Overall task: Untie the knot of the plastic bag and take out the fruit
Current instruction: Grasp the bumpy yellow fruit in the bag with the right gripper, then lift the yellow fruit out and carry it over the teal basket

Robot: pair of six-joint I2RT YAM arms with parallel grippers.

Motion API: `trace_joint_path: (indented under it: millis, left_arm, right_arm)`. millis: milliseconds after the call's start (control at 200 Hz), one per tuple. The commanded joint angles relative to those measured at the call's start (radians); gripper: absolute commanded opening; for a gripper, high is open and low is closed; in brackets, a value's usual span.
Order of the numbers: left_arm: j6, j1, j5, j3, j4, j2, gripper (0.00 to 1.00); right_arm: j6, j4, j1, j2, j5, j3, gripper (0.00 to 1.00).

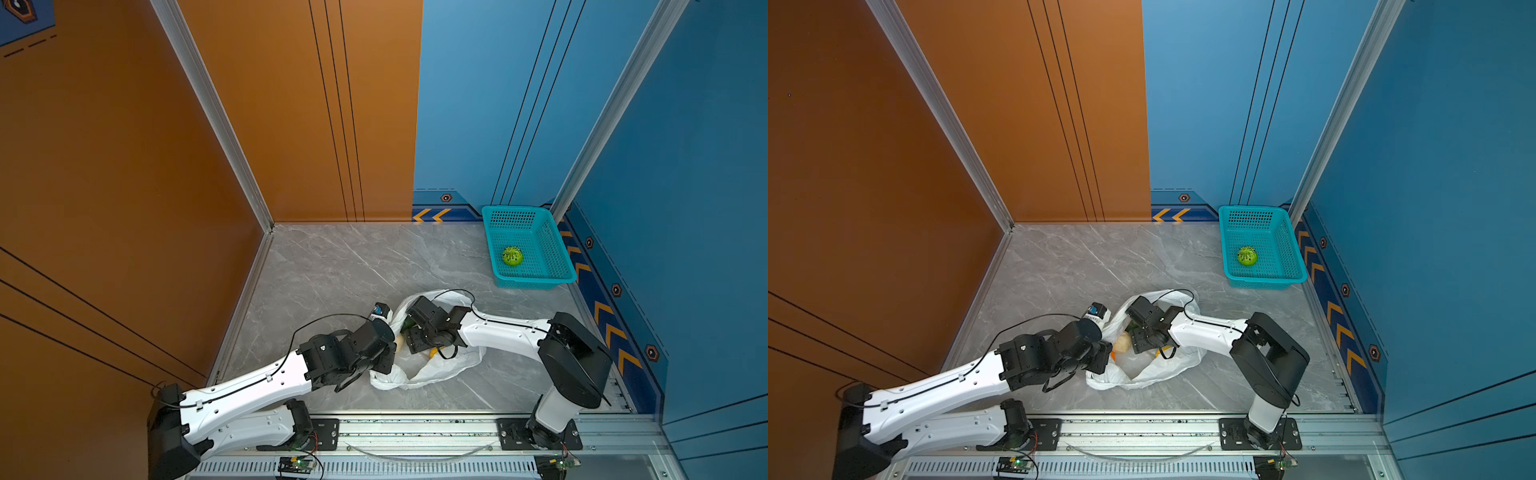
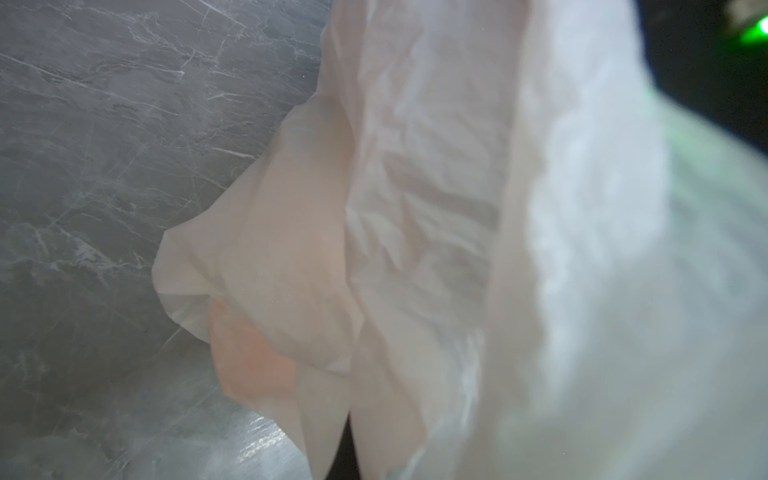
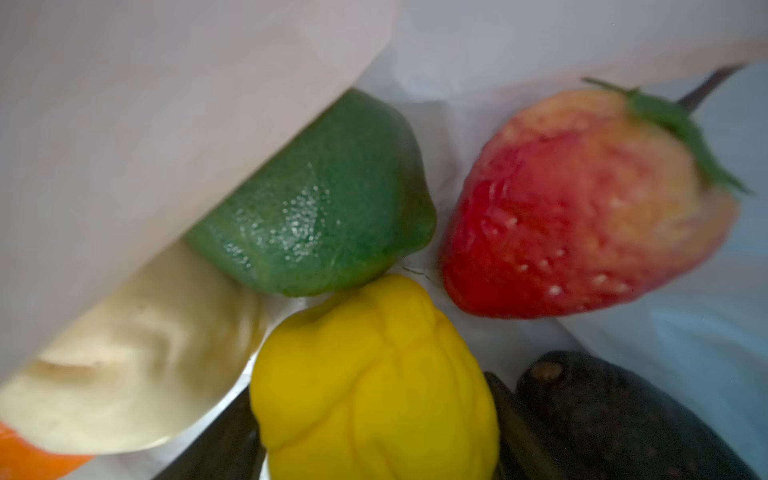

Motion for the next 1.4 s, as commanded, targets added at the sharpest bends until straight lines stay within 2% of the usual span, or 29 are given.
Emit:
trace_joint_path:
  millis: [0,125,215,726,946,1182,1297,1392]
  left_arm:
    - [0.001,-0.004,0.017,-0.006,0.003,0.005,0.0]
    - [0.001,-0.003,0.016,-0.005,0.004,0.003,0.0]
    - [0.001,-0.003,0.013,-0.007,0.004,-0.004,0.0]
    - [-0.016,0.006,-0.015,-0.009,0.002,-0.033,0.0]
    - [-0.013,0.013,-0.02,0.0,0.003,-0.029,0.0]
    - [-0.012,0.016,-0.02,0.005,0.002,-0.023,0.0]
    - [-0.01,0.016,-0.013,0.007,0.003,-0.017,0.0]
    - [-0.007,0.016,-0.012,0.012,0.002,-0.011,0.0]
  right_arm:
    - [-0.012,-0.012,-0.015,0.01,0.001,0.021,0.63]
    - [-0.013,-0.012,-0.016,-0.008,-0.002,0.014,0.48]
    - [-0.005,-0.021,-0.009,-0.04,-0.007,0.007,0.43]
    - [0.073,-0.248,0.182,-0.347,0.018,0.027,0.43]
    - [0.087,-0.374,0.191,-0.471,0.005,0.092,0.44]
    - [0.05,-0.512,0.114,-0.565,-0.03,0.208,0.44]
    - [0.016,-0.541,-0.027,-0.627,-0.09,0.256,0.43]
    - [-0.031,-0.549,-0.19,-0.656,-0.168,0.286,0.43]
